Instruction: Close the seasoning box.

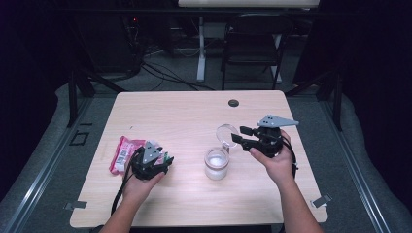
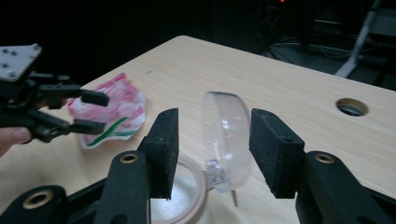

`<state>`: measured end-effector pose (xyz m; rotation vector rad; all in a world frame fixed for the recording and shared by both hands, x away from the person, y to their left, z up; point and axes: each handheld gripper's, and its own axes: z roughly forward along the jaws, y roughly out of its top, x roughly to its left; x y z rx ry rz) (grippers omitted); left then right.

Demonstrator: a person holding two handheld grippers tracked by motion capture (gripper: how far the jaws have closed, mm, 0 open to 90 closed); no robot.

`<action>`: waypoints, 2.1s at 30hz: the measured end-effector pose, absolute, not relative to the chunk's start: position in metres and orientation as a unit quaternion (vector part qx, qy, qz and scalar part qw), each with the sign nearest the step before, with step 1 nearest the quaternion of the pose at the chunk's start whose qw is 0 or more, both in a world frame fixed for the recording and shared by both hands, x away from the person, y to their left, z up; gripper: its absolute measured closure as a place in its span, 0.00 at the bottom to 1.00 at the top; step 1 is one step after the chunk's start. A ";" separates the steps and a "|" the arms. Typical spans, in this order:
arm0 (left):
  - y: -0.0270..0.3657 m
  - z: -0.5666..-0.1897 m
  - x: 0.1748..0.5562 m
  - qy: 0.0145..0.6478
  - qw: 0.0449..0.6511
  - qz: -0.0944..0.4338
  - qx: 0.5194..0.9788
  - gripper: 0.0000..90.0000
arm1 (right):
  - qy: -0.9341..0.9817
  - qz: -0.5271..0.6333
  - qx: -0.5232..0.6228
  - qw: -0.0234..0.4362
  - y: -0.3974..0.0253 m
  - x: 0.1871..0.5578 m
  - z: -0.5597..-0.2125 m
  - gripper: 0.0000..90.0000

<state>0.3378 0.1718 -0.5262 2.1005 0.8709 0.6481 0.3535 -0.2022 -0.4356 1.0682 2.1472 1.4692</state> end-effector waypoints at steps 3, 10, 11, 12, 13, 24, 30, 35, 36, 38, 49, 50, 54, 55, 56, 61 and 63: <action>0.173 -0.526 0.337 0.340 0.378 0.254 0.823 0.48 | 0.750 0.510 0.390 0.162 -0.209 0.358 -0.439 0.59; 0.177 -0.526 0.335 0.347 0.379 0.258 0.819 0.48 | 0.728 0.510 0.430 0.159 -0.222 0.369 -0.450 0.75; 0.178 -0.526 0.334 0.348 0.377 0.259 0.818 0.48 | 0.727 0.510 0.431 0.161 -0.223 0.370 -0.451 0.78; 0.179 -0.526 0.333 0.349 0.377 0.260 0.817 0.48 | 0.725 0.510 0.433 0.164 -0.224 0.371 -0.451 0.80; 0.180 -0.526 0.333 0.350 0.377 0.261 0.817 0.48 | 0.724 0.507 0.437 0.168 -0.226 0.373 -0.452 0.82; 0.187 -0.525 0.328 0.359 0.377 0.260 0.813 0.51 | 0.729 0.487 0.450 0.169 -0.226 0.387 -0.465 0.96; 0.186 -0.521 0.328 0.367 0.390 0.243 0.809 0.60 | 0.731 0.484 0.453 0.162 -0.224 0.391 -0.471 0.97; 0.173 -0.513 0.330 0.352 0.385 0.236 0.820 0.68 | 0.729 0.487 0.453 0.159 -0.223 0.393 -0.473 0.97; 0.169 -0.511 0.330 0.344 0.382 0.237 0.825 0.71 | 0.732 0.484 0.453 0.159 -0.223 0.393 -0.474 0.97; 0.160 -0.508 0.330 0.332 0.380 0.238 0.830 0.74 | 0.732 0.484 0.453 0.160 -0.223 0.394 -0.474 0.97; 0.114 -0.489 0.343 0.301 0.374 0.214 0.851 0.88 | 0.737 0.479 0.449 0.160 -0.218 0.394 -0.476 0.94; 0.108 -0.485 0.345 0.295 0.373 0.215 0.853 0.90 | 0.736 0.481 0.449 0.160 -0.218 0.394 -0.476 0.94; 0.092 -0.476 0.350 0.281 0.372 0.211 0.859 0.98 | 0.735 0.482 0.449 0.158 -0.219 0.394 -0.476 0.94; 0.087 -0.474 0.352 0.278 0.375 0.208 0.859 0.99 | 0.735 0.483 0.449 0.158 -0.219 0.394 -0.476 0.94; 0.084 -0.472 0.353 0.274 0.376 0.208 0.860 1.00 | 0.734 0.485 0.449 0.157 -0.219 0.394 -0.476 0.94; 0.068 -0.464 0.359 0.267 0.389 0.197 0.860 1.00 | 0.735 0.486 0.447 0.156 -0.218 0.394 -0.475 0.94; 0.063 -0.460 0.362 0.266 0.392 0.192 0.859 1.00 | 0.736 0.486 0.445 0.154 -0.217 0.394 -0.475 0.94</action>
